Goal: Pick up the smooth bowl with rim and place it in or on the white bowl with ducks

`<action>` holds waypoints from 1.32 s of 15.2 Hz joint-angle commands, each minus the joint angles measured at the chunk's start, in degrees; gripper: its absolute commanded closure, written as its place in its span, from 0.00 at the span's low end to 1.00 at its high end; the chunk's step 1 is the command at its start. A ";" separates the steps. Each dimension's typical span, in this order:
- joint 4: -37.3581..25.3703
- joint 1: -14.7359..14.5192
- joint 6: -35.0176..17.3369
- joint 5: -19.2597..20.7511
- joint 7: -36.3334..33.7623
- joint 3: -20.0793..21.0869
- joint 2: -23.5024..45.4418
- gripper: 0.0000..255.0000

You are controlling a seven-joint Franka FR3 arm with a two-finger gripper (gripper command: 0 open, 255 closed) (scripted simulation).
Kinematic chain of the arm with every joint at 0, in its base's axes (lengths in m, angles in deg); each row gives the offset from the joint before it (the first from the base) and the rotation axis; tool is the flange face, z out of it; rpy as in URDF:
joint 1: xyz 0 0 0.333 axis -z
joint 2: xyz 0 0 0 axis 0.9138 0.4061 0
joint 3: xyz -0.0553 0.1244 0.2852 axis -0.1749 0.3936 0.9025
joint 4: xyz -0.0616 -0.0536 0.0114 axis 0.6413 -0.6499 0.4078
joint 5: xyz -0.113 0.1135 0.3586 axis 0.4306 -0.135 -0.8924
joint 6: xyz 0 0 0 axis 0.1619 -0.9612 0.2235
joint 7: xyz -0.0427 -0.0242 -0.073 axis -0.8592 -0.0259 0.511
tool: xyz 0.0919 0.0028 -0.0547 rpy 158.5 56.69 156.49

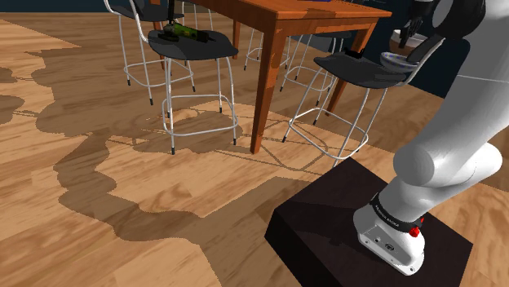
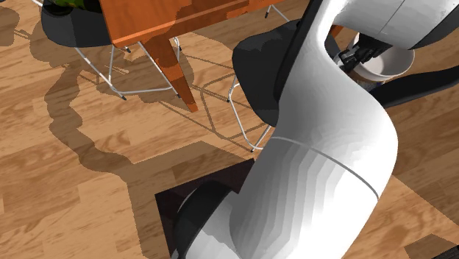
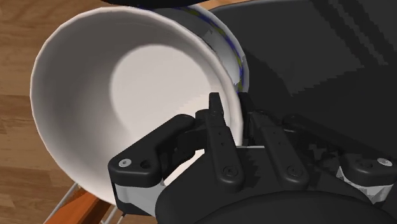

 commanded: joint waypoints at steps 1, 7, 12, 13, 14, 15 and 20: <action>1.85 -0.16 -1.55 0.20 -0.17 -0.01 -0.34 1.00; 3.84 -0.46 -3.16 0.44 -0.45 -0.03 -0.73 1.00; 4.29 -0.60 -3.56 0.47 -0.69 0.04 -0.78 0.00; 3.60 -0.47 -3.53 0.11 -0.70 0.13 -0.02 0.00; 5.54 -0.82 -4.56 0.70 -0.93 0.09 -1.05 0.00; 5.10 -0.66 -4.04 0.73 -0.64 -0.02 -1.19 0.00; -3.27 -0.12 3.05 -0.11 -0.12 -0.02 0.25 0.00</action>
